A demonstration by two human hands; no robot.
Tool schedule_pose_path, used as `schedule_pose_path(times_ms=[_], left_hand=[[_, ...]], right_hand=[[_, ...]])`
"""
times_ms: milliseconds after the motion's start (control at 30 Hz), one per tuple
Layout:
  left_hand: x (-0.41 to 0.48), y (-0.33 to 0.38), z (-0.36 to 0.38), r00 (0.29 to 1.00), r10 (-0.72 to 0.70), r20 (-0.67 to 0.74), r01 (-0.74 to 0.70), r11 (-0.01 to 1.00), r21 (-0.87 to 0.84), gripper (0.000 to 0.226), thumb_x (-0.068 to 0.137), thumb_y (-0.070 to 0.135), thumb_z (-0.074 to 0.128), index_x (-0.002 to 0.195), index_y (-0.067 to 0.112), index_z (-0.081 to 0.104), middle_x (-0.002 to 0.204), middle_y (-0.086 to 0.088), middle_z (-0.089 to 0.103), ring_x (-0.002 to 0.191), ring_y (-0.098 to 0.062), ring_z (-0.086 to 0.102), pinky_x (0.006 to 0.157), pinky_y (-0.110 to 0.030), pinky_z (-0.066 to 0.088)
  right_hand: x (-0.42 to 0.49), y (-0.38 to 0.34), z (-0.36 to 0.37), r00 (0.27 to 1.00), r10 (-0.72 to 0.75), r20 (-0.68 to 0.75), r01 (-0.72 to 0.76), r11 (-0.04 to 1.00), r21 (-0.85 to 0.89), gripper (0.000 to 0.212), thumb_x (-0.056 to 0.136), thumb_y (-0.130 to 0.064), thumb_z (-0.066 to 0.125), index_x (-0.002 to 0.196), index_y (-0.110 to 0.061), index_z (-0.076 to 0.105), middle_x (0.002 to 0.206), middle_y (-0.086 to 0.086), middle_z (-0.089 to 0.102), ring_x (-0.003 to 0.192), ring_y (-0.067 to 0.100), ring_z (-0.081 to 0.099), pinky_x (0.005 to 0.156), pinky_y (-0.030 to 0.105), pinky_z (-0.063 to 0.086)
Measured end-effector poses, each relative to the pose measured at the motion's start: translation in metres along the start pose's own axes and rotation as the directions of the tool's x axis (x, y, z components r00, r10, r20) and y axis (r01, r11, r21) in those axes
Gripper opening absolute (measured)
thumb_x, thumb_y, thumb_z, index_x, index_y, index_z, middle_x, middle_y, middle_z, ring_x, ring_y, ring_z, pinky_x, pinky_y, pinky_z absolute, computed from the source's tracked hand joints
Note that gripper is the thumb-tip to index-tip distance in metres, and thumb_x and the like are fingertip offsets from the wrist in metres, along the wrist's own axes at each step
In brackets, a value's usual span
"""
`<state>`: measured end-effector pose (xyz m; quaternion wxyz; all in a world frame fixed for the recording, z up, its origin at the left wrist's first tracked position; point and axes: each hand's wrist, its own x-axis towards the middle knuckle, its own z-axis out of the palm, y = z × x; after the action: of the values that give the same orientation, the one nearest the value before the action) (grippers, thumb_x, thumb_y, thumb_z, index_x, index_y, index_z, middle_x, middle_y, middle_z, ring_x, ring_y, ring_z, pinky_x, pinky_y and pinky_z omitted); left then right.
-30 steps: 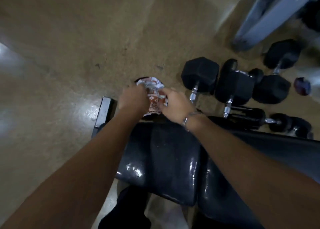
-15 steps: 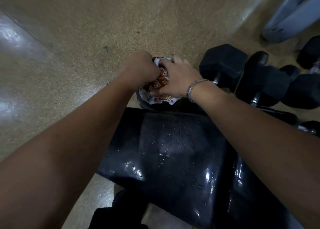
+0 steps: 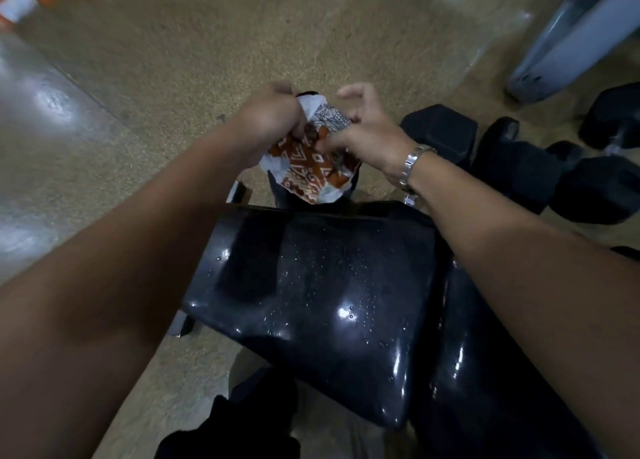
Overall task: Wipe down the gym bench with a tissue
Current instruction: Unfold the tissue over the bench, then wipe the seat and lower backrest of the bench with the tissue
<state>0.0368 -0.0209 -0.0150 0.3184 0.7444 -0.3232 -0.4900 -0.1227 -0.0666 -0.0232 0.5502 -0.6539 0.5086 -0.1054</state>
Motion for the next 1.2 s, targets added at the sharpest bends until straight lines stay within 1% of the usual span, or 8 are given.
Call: schedule_pose_path(times_ms=[200,267,400,500,700,900,1033,1200], left_hand=[[-0.054,0.002,-0.018,0.973,0.060,-0.225,-0.099,0.981,-0.169,0.029,0.083,0.011,0.073,0.097,0.021,0.051,0.087,0.000,0.057,0.074,-0.013,0.055,0.058,-0.027,0.039],[-0.078,-0.006,-0.026,0.946,0.054,-0.321,-0.141,0.957,-0.252,0.033,0.085,0.018,0.073,0.103,0.022,0.045,0.088,0.001,0.055,0.075,-0.016,0.057,0.059,-0.028,0.044],[-0.134,-0.024,-0.035,0.946,0.077,-0.314,-0.203,0.898,-0.391,0.031,0.086,0.036,0.070,0.095,0.025,0.042,0.082,-0.003,0.058,0.067,-0.018,0.057,0.060,-0.034,0.046],[-0.178,-0.043,-0.041,0.976,0.125,-0.181,-0.195,0.874,-0.444,0.040,0.081,0.053,0.075,0.085,0.025,0.047,0.076,0.002,0.064,0.067,-0.013,0.062,0.059,-0.031,0.050],[-0.208,-0.082,-0.061,0.977,0.067,-0.203,-0.169,0.823,-0.542,0.023,0.090,0.020,0.066,0.072,0.022,0.051,0.067,0.001,0.060,0.066,-0.014,0.062,0.065,-0.036,0.051],[-0.189,-0.125,-0.081,0.876,0.251,-0.413,-0.306,0.949,-0.073,0.032,0.093,0.027,0.067,0.071,0.008,0.053,0.062,0.000,0.051,0.056,-0.009,0.049,0.056,-0.030,0.040],[-0.175,-0.153,-0.074,0.801,0.482,-0.353,-0.277,0.823,0.496,0.013,0.093,0.033,0.064,0.090,0.021,0.069,0.083,-0.004,0.064,0.080,-0.025,0.061,0.069,-0.033,0.044],[-0.178,-0.180,-0.052,0.789,0.523,-0.323,-0.342,0.810,0.476,0.029,0.096,0.021,0.059,0.121,0.013,0.072,0.101,-0.008,0.058,0.096,-0.026,0.057,0.086,-0.029,0.042]], right_hand=[[-0.051,-0.028,0.015,1.000,0.023,-0.020,-0.017,0.965,0.263,0.032,0.065,-0.005,0.079,0.085,-0.008,0.055,0.113,-0.014,0.070,0.104,0.025,0.070,0.085,0.054,0.058],[-0.071,-0.036,0.038,0.988,-0.009,-0.152,0.043,0.974,0.221,0.033,0.066,-0.007,0.075,0.084,-0.002,0.049,0.104,0.005,0.073,0.094,0.037,0.069,0.075,0.058,0.058],[-0.111,-0.043,0.089,0.931,-0.119,-0.344,0.191,0.964,0.184,0.020,0.073,-0.010,0.069,0.077,-0.008,0.049,0.068,0.002,0.057,0.061,0.014,0.052,0.056,0.039,0.047],[-0.149,-0.054,0.129,0.930,-0.184,-0.318,0.264,0.937,0.227,0.015,0.083,-0.009,0.065,0.077,-0.020,0.058,0.076,-0.010,0.064,0.070,0.004,0.059,0.063,0.031,0.054],[-0.199,-0.057,0.182,0.956,-0.245,-0.159,0.269,0.951,0.153,0.028,0.069,-0.012,0.069,0.094,-0.024,0.064,0.097,0.004,0.069,0.092,0.017,0.068,0.084,0.046,0.056],[-0.222,-0.026,0.168,0.938,-0.294,-0.181,0.296,0.955,-0.018,0.019,0.082,-0.009,0.068,0.093,-0.025,0.065,0.094,-0.007,0.066,0.092,0.006,0.063,0.079,0.023,0.050],[-0.233,0.003,0.145,0.915,-0.354,-0.193,0.288,0.909,-0.300,0.020,0.086,-0.014,0.061,0.095,-0.032,0.060,0.092,-0.013,0.059,0.093,0.008,0.057,0.078,0.030,0.051],[-0.234,0.025,0.133,0.891,-0.432,-0.140,0.235,0.704,-0.671,0.021,0.087,-0.021,0.059,0.107,-0.023,0.065,0.105,-0.007,0.058,0.102,0.017,0.052,0.084,0.038,0.050]])
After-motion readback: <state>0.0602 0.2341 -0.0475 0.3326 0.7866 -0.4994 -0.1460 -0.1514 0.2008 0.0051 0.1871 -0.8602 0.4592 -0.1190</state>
